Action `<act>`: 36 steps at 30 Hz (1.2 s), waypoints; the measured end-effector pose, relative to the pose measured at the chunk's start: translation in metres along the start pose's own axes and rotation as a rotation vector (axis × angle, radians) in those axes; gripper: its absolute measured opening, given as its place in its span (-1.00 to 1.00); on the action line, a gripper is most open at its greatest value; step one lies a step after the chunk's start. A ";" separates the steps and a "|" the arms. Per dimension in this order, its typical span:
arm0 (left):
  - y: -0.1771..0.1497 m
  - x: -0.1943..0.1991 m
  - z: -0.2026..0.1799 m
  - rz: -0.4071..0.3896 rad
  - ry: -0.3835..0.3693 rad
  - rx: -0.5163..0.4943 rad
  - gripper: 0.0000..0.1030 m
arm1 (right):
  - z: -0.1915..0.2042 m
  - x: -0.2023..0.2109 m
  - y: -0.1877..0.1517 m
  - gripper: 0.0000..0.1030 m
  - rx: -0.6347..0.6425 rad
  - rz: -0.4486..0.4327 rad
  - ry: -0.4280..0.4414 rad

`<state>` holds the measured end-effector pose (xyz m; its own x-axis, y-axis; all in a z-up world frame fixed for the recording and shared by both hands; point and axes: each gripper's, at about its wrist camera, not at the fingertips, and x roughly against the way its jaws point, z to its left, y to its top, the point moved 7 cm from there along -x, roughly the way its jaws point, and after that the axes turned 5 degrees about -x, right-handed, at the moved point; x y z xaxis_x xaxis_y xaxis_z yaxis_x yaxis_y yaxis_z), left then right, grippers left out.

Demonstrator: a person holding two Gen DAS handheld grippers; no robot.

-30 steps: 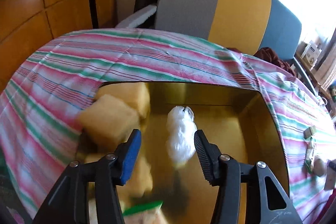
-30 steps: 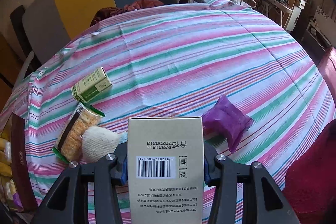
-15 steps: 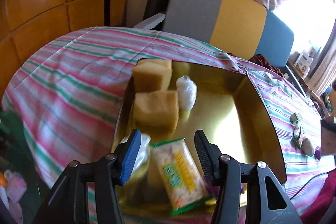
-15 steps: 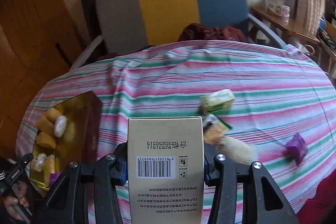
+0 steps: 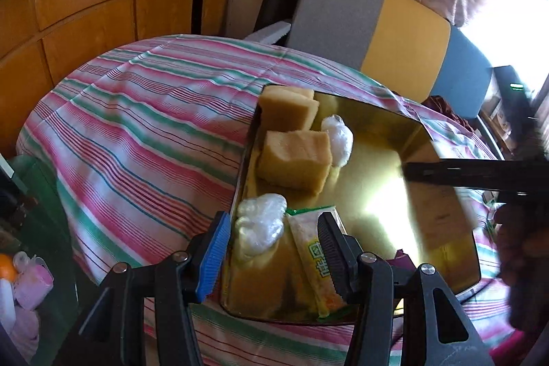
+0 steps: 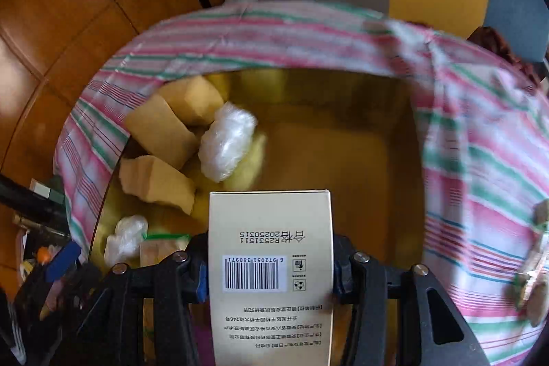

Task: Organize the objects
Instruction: 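Lower the white box into the gold tray and open the right gripper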

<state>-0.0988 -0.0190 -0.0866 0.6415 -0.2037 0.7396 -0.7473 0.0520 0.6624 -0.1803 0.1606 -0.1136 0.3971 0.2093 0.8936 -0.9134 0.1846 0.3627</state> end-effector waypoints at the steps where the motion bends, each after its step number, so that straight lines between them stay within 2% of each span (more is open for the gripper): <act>1: 0.000 0.000 0.001 0.000 0.000 0.005 0.06 | 0.004 -0.008 0.001 -0.01 -0.025 0.016 0.027; 5: 0.001 0.001 0.008 -0.002 -0.002 0.019 0.08 | 0.006 -0.016 -0.003 0.12 -0.078 0.029 0.092; 13: 0.003 0.003 0.010 -0.013 -0.002 0.030 0.08 | -0.007 0.003 -0.028 0.14 -0.149 0.003 0.182; 18: 0.003 0.004 0.004 -0.012 -0.002 0.016 0.08 | 0.016 -0.005 -0.032 0.16 -0.103 0.013 0.257; 21: 0.004 0.007 0.002 -0.022 0.001 0.008 0.10 | 0.025 -0.004 -0.031 0.16 -0.066 0.003 0.260; 29: 0.003 0.008 -0.001 -0.025 0.004 -0.002 0.11 | 0.017 0.033 -0.035 0.17 0.006 -0.098 0.185; 36: 0.003 0.013 -0.010 -0.043 0.006 -0.031 0.12 | 0.008 0.048 -0.049 0.17 0.078 -0.160 0.055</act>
<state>-0.0910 -0.0118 -0.0732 0.6739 -0.2000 0.7112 -0.7136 0.0735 0.6967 -0.1168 0.1537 -0.0867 0.5404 0.2356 0.8077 -0.8414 0.1450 0.5206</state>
